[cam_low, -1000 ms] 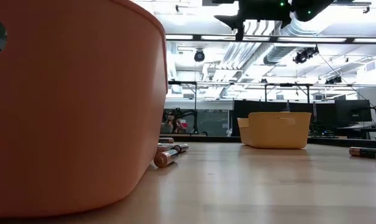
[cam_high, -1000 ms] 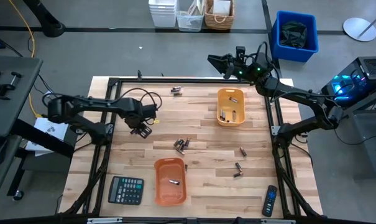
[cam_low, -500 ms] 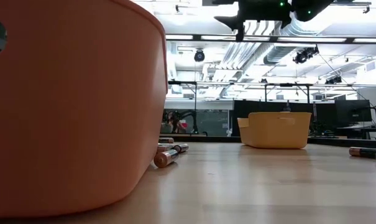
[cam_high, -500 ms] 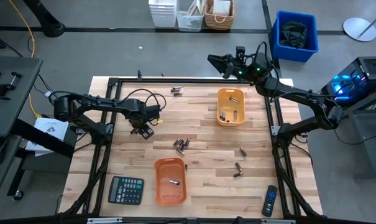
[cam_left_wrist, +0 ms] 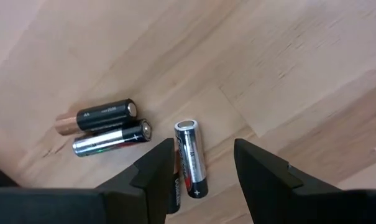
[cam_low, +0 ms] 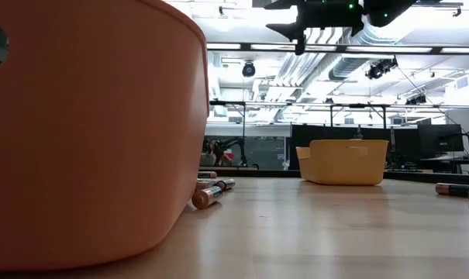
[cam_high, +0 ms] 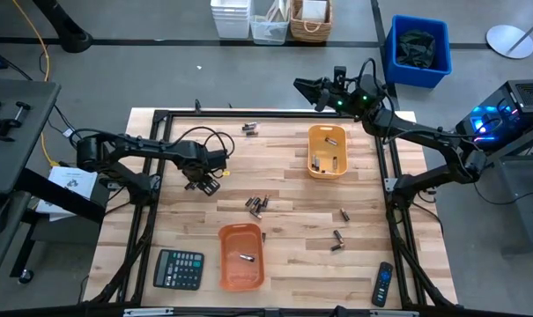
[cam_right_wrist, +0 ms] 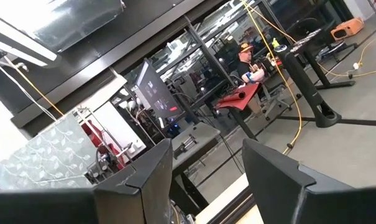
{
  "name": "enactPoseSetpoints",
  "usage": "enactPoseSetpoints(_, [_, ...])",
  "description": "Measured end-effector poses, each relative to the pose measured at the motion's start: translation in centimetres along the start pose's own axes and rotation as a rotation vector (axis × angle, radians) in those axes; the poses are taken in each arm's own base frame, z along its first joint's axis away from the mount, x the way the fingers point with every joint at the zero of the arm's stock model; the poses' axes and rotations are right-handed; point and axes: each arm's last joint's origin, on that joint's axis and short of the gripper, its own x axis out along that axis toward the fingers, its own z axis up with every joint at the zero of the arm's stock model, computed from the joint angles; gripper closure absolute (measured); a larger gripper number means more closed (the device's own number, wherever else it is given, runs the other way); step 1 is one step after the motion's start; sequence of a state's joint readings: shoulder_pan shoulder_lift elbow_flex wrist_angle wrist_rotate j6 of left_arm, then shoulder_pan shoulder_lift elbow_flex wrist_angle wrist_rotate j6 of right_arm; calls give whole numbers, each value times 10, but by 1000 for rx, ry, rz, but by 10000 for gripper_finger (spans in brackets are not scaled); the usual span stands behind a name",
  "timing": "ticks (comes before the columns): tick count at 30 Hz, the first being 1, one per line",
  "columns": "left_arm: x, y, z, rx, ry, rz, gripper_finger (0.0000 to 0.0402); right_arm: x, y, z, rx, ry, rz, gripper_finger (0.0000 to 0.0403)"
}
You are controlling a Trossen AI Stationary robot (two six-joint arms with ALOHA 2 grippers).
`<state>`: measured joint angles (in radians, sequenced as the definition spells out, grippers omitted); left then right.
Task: Sort batteries
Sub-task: Put the silver battery into the yellow bin
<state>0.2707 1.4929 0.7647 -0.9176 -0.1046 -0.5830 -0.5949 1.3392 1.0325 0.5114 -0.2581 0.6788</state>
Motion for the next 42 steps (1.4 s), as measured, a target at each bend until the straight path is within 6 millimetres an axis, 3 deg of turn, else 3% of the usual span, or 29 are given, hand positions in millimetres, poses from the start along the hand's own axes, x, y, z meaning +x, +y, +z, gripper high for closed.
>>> enactPoseSetpoints(20, [1, 1, 2, -112, -39, 37, 243, 0, 0, 0, -6, 2, 2, 213])
enactPoseSetpoints(36, [20, -11, 7, -67, 30, 31, 245, 0, -1, -2, -1, 20, -8, 213])
enactPoseSetpoints(39, [21, -12, 8, -23, 39, 9, 270, 0, -1, -2, -1, 22, -10, 213])
enactPoseSetpoints(42, [21, -13, 8, -19, 39, -17, 334, 0, -1, -2, -1, 23, -11, 213])
